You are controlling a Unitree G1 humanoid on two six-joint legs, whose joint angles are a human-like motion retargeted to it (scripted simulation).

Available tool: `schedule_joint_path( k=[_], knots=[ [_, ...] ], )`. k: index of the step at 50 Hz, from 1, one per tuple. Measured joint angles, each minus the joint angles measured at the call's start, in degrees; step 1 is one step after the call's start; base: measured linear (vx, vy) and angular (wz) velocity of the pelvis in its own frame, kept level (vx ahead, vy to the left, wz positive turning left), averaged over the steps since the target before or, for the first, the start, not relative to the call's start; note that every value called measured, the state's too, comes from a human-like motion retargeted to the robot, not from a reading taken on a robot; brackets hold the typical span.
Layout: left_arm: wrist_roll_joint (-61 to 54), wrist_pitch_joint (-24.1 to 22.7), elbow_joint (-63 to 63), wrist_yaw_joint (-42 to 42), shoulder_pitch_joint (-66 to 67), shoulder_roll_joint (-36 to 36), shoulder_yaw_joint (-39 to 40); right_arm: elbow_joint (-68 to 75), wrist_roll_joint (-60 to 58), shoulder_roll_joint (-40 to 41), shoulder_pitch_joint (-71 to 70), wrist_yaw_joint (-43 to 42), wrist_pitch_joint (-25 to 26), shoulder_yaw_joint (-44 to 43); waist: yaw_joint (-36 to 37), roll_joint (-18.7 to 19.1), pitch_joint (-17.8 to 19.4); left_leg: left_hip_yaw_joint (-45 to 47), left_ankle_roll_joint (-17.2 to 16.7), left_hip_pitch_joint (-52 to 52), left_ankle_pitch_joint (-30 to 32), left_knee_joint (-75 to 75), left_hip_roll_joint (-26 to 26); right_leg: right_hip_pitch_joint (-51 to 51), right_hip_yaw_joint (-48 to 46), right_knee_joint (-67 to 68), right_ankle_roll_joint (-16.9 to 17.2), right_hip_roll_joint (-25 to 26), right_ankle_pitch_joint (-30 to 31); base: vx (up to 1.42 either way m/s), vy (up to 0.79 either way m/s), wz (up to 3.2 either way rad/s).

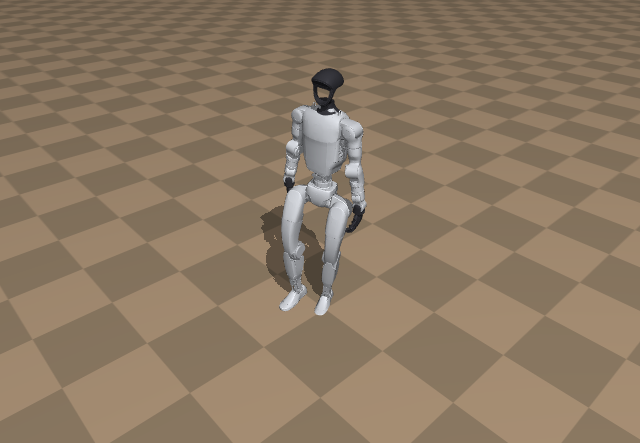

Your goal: In place motions

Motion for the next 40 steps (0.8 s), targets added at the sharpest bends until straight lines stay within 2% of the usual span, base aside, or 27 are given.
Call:
schedule_joint_path(
  k=[2,5,7,9,11,16,22,29,40],
  knots=[
    [-0.01,0.32,1.67,-0.12,1.38,-0.02,1.54,-0.93,-0.36,0.24,-0.56,0.34,-0.34,0.52,1.41,0.31,-1.47,0.89,-0.46,-0.69,0.14,-1.18,-0.10,6.59,-2.05,-1.89,-1.80,1.99,-4.17,0.04,0.10,-0.81],
    [0.40,0.79,3.33,-0.42,3.58,0.23,3.82,-2.37,-0.53,0.64,-1.18,1.13,-0.98,1.00,3.37,-1.28,-4.28,2.42,-0.71,-1.28,0.86,-4.10,-2.79,12.52,-9.87,-9.33,-4.53,1.49,-8.05,0.04,0.12,-0.77],
    [0.02,1.04,3.70,-0.44,4.68,0.28,5.07,-2.96,-0.64,0.85,-2.01,1.87,-1.25,1.23,6.35,-3.21,-5.60,5.85,-0.97,-1.00,1.22,-6.40,-4.74,12.19,-8.33,-14.26,-3.94,0.78,-4.75,-0.06,0.15,-1.41],
    [-1.15,1.44,4.10,-0.39,4.59,0.02,5.94,-3.39,-1.00,1.01,-3.34,2.57,-1.25,1.01,8.58,-3.55,-6.26,8.21,-1.33,-1.95,1.49,-7.34,-4.82,9.71,-4.05,-13.76,-2.89,0.00,-4.29,-0.19,0.13,-0.81],
    [-3.15,1.65,4.12,-0.01,3.79,-0.77,6.50,-4.12,-1.31,1.02,-4.70,3.00,-1.29,0.93,6.44,-2.59,-5.04,6.73,-1.40,-2.73,2.18,-7.00,-4.45,7.59,-4.95,-12.31,-3.35,-0.12,-3.88,-0.22,0.09,0.48],
    [-5.47,1.42,0.99,-1.13,1.54,-1.53,4.51,-6.55,-0.64,0.95,-5.88,3.10,-2.12,3.48,2.83,-0.71,-0.14,7.11,-1.51,-1.27,3.02,-6.35,-2.64,9.93,-6.20,-12.65,-4.45,1.85,-3.73,-0.15,0.06,0.14],
    [-0.13,1.06,-4.89,0.35,-0.36,-0.53,-0.07,-0.94,0.06,0.85,-3.22,1.58,-0.60,1.83,4.26,-1.09,-2.06,6.28,-1.96,-1.28,4.06,-6.79,-3.17,10.25,-7.07,-13.33,-4.91,1.70,-3.39,0.09,0.05,0.19],
    [-3.43,0.46,-8.24,-0.42,-3.44,-1.82,-1.65,5.67,-1.69,0.26,-1.71,1.33,3.18,1.80,5.09,-0.92,-1.34,5.88,-2.40,-1.43,4.85,-6.34,-2.90,10.72,-7.70,-13.59,-5.39,1.91,-3.17,0.00,0.06,0.10],
    [-1.84,0.36,-7.12,0.40,-4.20,-2.40,-4.30,5.00,-1.58,-0.32,-1.52,0.67,3.28,1.56,5.28,0.04,0.37,4.97,-2.69,-6.30,4.56,-1.68,-2.73,8.45,-7.66,-13.58,-5.56,1.16,-2.81,-0.09,0.09,0.12]
  ],
)
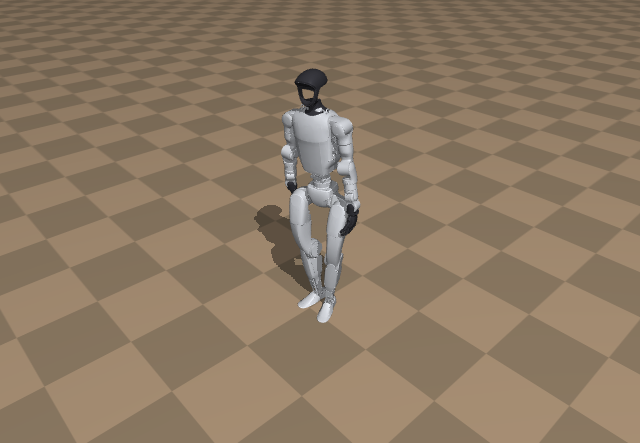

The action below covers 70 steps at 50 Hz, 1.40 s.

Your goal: In place motions

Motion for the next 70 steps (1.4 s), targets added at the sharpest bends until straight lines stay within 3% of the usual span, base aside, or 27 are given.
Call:
schedule_joint_path(
  k=[12,20,24,30,34,52,62,70],
  knots=[
    [0.47,0.54,7.10,-0.79,3.85,-0.10,3.33,-4.23,0.21,0.53,-2.20,1.56,-1.06,1.27,-0.91,1.18,1.26,-1.12,-0.54,-1.56,0.54,1.53,0.42,-1.26,0.13,0.74,-0.65,-0.05,1.09,-0.03,0.04,0.07],
    [0.42,1.01,7.76,-0.62,4.27,0.32,3.78,-4.96,0.55,0.88,-2.54,2.71,-2.07,1.25,-0.35,-0.44,0.37,-1.82,-1.42,-3.47,-0.62,4.88,-0.77,-2.06,-0.89,0.55,-0.48,-1.82,1.29,0.00,-0.01,0.19],
    [0.01,0.87,6.14,-0.38,3.74,-0.23,3.28,-3.97,-0.48,0.27,-2.59,2.19,-1.73,1.25,0.14,-1.55,-0.42,-1.41,-0.09,-4.03,-1.67,9.42,-1.49,-2.23,-1.71,0.28,-0.08,-3.31,1.33,0.01,0.00,0.13],
    [1.07,0.57,3.91,0.25,3.96,-0.40,2.28,-2.43,-1.19,-0.26,-2.00,1.38,-1.06,1.38,8.66,-3.18,-0.51,5.84,2.11,-2.02,-1.48,7.51,-1.98,-1.99,6.39,0.58,-0.16,-2.22,1.68,0.11,-0.05,-1.08],
    [2.42,0.69,4.58,-0.10,3.79,0.26,1.19,-1.56,-1.30,-0.32,-1.66,1.24,-0.80,0.29,-0.07,-0.10,-2.78,-2.76,0.89,1.93,-2.81,2.19,-1.05,-1.05,-2.41,0.32,0.52,-1.66,0.25,0.13,-0.09,1.46],
    [-0.70,0.59,4.10,-0.67,1.71,3.41,3.74,-4.17,-3.62,2.37,-1.19,0.74,-2.57,3.57,-2.30,-0.44,-2.50,-3.89,1.61,3.96,-1.70,-3.46,0.32,-3.37,-3.59,3.94,1.00,-0.13,0.84,-0.01,-0.13,-0.06],
    [0.04,0.70,5.34,-0.75,1.91,3.64,4.30,-6.26,-5.88,2.59,-1.69,1.49,-3.97,5.40,-1.84,-0.24,-2.07,-1.82,1.08,2.94,-1.41,-4.35,3.38,-7.84,-0.57,14.18,2.41,-1.64,-2.90,-0.08,-0.09,-0.28],
    [0.49,0.48,6.00,-0.77,3.31,2.20,4.61,-2.05,-3.96,1.77,-0.62,0.91,-2.48,4.81,-0.26,-3.44,-2.96,-1.36,1.27,5.00,-1.95,-4.59,0.29,-2.48,-0.40,6.17,1.60,-1.85,-2.08,0.08,0.01,-0.05]
  ],
)
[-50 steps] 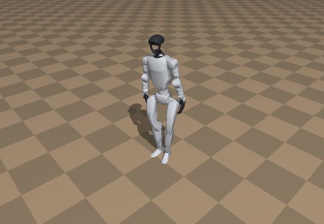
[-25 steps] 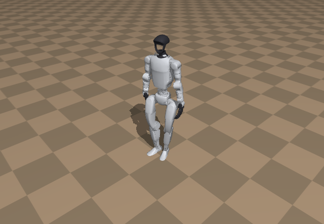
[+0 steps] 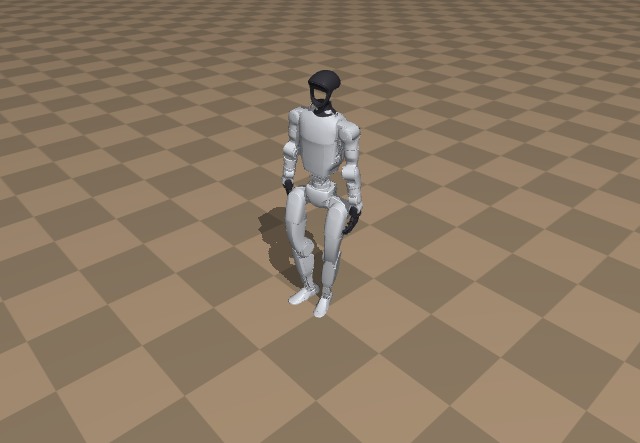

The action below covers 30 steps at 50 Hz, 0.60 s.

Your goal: In place motions

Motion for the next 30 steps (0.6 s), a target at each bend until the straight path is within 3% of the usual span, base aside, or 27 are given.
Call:
schedule_joint_path(
  k=[30],
  knots=[
    [1.02,0.12,-0.52,0.20,-1.72,-1.83,-3.30,-1.93,-0.17,0.94,-0.14,1.15,-0.34,-0.17,-0.66,2.24,-0.19,1.51,-1.51,2.24,0.00,0.04,1.02,3.95,-1.13,-4.79,-0.91,1.96,0.72,0.02,0.03,0.00]
  ],
)
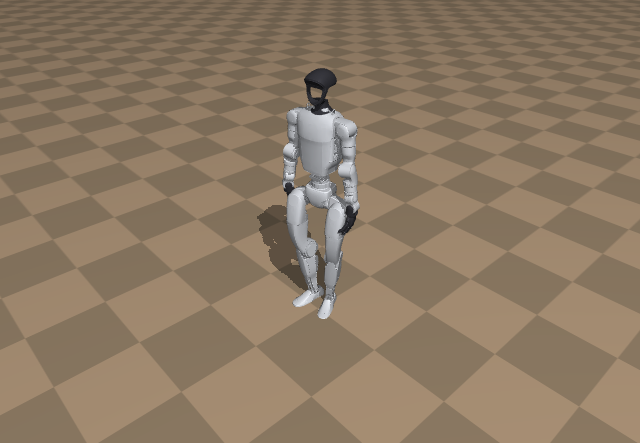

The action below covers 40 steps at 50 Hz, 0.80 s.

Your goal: In place motions

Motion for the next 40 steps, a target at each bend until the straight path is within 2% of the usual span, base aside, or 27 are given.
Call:
schedule_joint_path(
  k=[5,10,11,13,16,18,23,27,30,33,40],
  knots=[
    [0.00,0.09,-1.04,-0.12,1.26,0.32,0.90,0.74,0.13,-0.24,0.28,-0.42,0.55,-0.19,-0.16,0.05,0.08,0.51,-0.41,-0.31,-1.19,1.65,0.64,-0.11,0.50,0.16,-0.48,0.25,-0.06,0.00,0.00,0.00],
    [0.12,0.08,-2.63,0.16,3.39,0.97,2.63,1.79,0.47,-0.80,0.31,-0.91,0.92,-0.23,3.26,-1.27,0.53,4.33,-0.67,-2.63,-4.31,8.86,1.76,0.59,4.82,0.17,-0.75,-0.32,-0.46,0.01,0.04,-0.51],
    [0.04,0.00,-2.89,0.58,3.85,1.01,2.88,1.93,0.61,-0.93,0.39,-1.02,1.01,-0.39,2.12,-1.59,0.80,3.57,-0.42,-3.76,-4.11,11.34,1.43,0.30,3.76,0.36,-1.11,-0.79,-0.27,0.00,0.05,0.38],
    [-0.28,-0.09,-3.27,1.35,4.66,1.03,3.79,2.32,0.92,-1.22,0.25,-1.26,1.26,-0.26,0.59,-2.49,0.94,3.98,0.15,-6.94,-2.42,17.82,1.50,-0.48,2.62,0.80,-1.46,-2.04,-0.22,-0.04,0.06,0.77],
    [-0.99,0.00,-3.43,1.70,4.79,1.14,4.83,2.65,1.79,-1.52,-0.46,-1.68,1.63,-0.40,-0.29,-4.21,1.37,4.35,-0.36,-16.24,5.81,34.04,4.21,-1.51,1.39,0.93,-0.87,-4.54,-0.37,-0.15,0.06,0.57],
    [-1.38,0.01,-3.69,1.43,4.89,1.24,4.61,2.64,2.50,-1.93,-0.48,-1.72,1.35,-0.75,0.49,-5.65,2.69,3.98,1.49,-22.97,9.31,45.32,4.76,-1.00,0.79,0.48,-0.68,-5.85,-0.06,-0.12,0.05,0.38],
    [-0.90,-0.25,-2.24,0.77,5.36,0.23,5.60,3.89,1.99,-2.97,-1.17,-2.42,3.06,-0.38,4.33,-8.05,4.17,7.71,5.08,-36.68,3.04,69.40,9.62,-1.38,1.20,0.09,-1.62,-7.24,0.57,-0.09,0.07,-0.07],
    [-1.56,-0.67,-0.55,-0.70,7.06,-0.83,6.42,3.95,0.90,-3.12,-1.87,-2.97,3.45,0.94,5.46,-8.48,4.46,8.17,5.56,-42.25,1.44,77.55,10.50,-1.96,2.22,0.48,-2.46,-7.45,0.52,-0.01,0.02,-0.10],
    [-0.89,-0.54,1.49,-1.06,8.11,-1.11,6.33,2.47,-0.03,-2.65,-2.03,-1.78,2.77,1.38,5.66,-8.49,4.94,8.67,5.48,-41.14,1.38,76.82,10.40,-1.53,2.69,0.89,-2.66,-7.70,0.21,0.00,0.00,0.00],
    [-0.08,-0.13,3.77,-0.69,8.74,-0.98,6.25,0.79,-0.13,-1.74,-1.90,-0.79,1.98,1.60,4.72,-7.80,4.67,7.12,4.09,-36.20,1.53,69.50,7.85,-0.68,2.16,0.91,-2.55,-7.33,-0.17,0.05,-0.01,0.07],
    [-0.01,0.21,4.52,0.17,9.58,-0.45,6.89,-2.94,-0.07,0.24,-0.36,1.69,-0.59,0.86,1.31,-4.27,1.71,0.38,1.44,-16.28,3.98,33.35,0.75,0.03,1.30,1.73,-1.81,-4.60,-1.98,0.13,-0.07,0.09]
  ],
)
